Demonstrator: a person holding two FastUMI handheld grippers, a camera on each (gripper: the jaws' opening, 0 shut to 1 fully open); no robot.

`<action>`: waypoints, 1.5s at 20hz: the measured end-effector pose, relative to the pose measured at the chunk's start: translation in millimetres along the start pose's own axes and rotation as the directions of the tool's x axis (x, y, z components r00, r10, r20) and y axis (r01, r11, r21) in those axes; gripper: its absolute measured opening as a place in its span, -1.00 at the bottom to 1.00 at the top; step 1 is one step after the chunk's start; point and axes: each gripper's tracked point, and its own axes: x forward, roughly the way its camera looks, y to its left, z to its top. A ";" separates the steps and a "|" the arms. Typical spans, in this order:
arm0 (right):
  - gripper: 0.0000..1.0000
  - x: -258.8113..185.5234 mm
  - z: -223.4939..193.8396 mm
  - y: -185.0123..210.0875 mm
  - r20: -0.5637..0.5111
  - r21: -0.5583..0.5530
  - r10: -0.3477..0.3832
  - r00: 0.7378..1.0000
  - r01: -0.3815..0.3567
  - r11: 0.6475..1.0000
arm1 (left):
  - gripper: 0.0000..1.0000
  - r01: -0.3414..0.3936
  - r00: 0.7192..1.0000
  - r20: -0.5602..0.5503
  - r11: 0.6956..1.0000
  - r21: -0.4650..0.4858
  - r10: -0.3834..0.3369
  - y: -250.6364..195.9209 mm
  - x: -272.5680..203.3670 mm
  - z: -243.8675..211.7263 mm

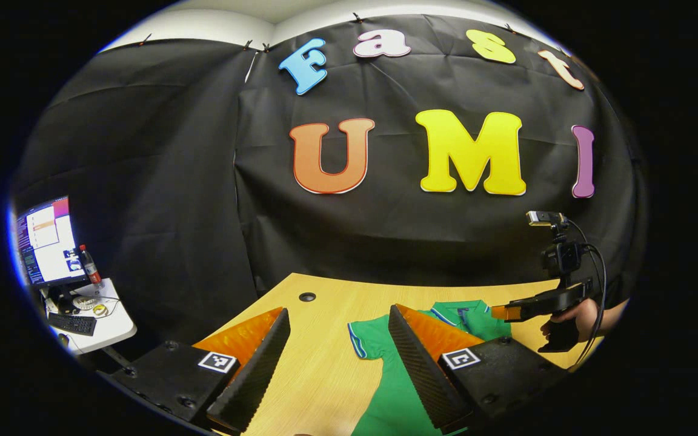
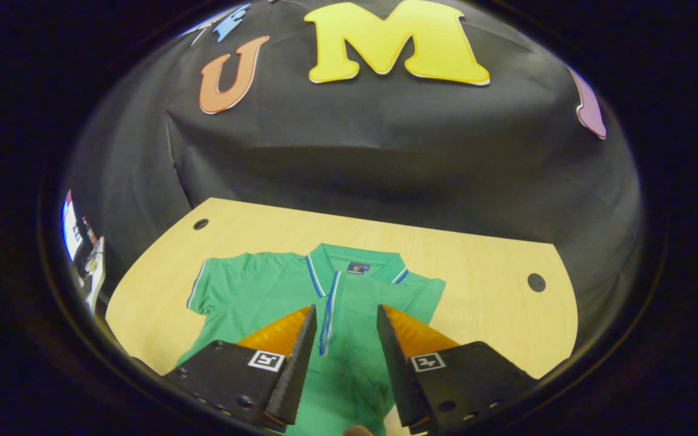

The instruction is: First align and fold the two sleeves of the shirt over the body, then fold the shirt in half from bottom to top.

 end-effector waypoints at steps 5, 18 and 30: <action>0.90 -20.9 2.1 -16.9 0.026 0.044 -0.069 0.997 0.067 0.997 | 1.00 0.051 0.999 0.010 0.999 0.007 -0.051 -10.1 8.3 1.8; 0.94 -134.5 14.0 -34.9 0.157 0.020 -0.173 0.972 0.172 0.985 | 1.00 0.167 0.982 -0.090 0.986 -0.004 -0.167 -10.7 83.5 -24.9; 0.92 -228.1 -8.4 -48.1 0.174 0.062 -0.220 0.960 0.212 0.975 | 1.00 0.239 0.879 -0.403 0.967 -0.088 -0.254 -27.5 169.8 -103.6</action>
